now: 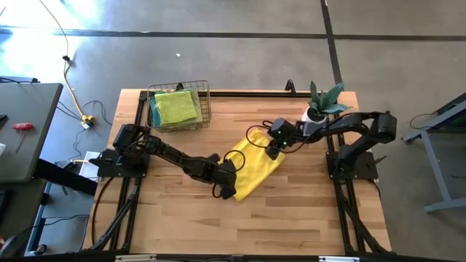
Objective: Fold microfiber towels
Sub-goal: Fold the yellow towel
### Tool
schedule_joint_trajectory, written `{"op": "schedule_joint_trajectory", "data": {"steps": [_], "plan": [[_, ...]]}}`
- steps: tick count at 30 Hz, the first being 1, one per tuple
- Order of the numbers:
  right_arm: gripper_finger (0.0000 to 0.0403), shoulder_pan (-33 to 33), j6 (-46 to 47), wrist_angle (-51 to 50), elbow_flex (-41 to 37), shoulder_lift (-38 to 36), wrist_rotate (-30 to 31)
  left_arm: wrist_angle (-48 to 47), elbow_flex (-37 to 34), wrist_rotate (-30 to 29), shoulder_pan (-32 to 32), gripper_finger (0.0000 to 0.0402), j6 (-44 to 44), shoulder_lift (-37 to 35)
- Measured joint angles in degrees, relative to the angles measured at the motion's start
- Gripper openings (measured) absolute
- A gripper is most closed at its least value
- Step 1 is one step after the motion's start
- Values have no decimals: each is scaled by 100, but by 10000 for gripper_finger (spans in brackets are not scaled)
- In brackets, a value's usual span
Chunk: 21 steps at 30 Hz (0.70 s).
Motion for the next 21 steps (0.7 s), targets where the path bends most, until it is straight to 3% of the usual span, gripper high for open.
{"op": "schedule_joint_trajectory", "data": {"steps": [5, 11, 21], "plan": [[168, 174, 80, 0, 0, 4, -360, 2, 0, -2, 0, 119, 0, 0], [148, 232, 78, -19, -2, 4, -365, 4, 0, -4, 0, 119, 0, 0], [37, 232, 35, -152, -7, 7, -321, 44, 0, 55, -68, 119, -151, 0]]}}
